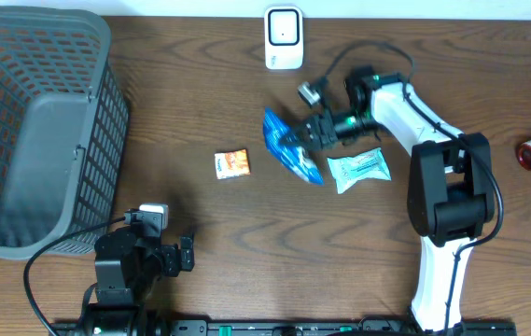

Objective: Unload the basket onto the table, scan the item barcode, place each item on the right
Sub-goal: 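Lift the Oreo pack up to the white scanner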

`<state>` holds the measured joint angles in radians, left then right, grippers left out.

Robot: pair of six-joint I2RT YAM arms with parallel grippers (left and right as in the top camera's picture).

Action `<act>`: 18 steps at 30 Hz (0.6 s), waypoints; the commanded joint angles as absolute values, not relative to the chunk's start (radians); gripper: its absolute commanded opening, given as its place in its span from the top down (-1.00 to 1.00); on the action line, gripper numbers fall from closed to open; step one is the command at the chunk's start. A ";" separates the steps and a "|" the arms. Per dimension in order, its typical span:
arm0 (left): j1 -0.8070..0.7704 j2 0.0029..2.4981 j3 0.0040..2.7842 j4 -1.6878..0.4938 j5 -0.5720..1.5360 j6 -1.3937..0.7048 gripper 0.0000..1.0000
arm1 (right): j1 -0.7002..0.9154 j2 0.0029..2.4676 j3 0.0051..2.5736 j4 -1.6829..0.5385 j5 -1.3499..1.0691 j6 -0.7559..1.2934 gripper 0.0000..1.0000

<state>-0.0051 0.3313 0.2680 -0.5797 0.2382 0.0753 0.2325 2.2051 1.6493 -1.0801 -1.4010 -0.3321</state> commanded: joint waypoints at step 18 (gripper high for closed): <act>-0.006 0.331 0.265 -0.580 0.250 0.074 -0.96 | 0.330 2.209 1.872 -0.265 -0.365 0.003 0.98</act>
